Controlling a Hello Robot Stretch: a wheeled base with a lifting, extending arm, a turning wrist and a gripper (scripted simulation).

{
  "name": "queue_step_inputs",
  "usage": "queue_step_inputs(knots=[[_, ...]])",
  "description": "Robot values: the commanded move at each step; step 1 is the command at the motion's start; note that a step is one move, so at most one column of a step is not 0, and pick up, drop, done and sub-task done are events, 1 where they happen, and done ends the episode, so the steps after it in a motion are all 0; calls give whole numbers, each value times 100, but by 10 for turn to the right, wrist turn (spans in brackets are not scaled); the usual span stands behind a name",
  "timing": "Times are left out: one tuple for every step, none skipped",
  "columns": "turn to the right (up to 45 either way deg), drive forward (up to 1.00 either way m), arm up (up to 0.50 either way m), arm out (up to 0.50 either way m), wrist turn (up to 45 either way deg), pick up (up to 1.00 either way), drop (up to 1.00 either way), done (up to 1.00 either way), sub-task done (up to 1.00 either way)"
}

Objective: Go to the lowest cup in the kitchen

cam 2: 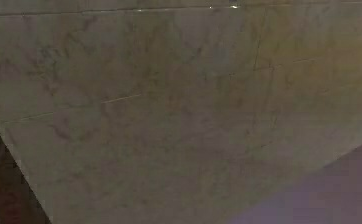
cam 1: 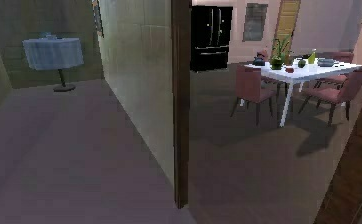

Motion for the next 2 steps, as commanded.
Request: queue_step_inputs(knots=[[0, 35, 0, 0, 0, 0, 0, 0, 0], [150, 0, 0, 0, 0, 0, 0, 0, 0]])
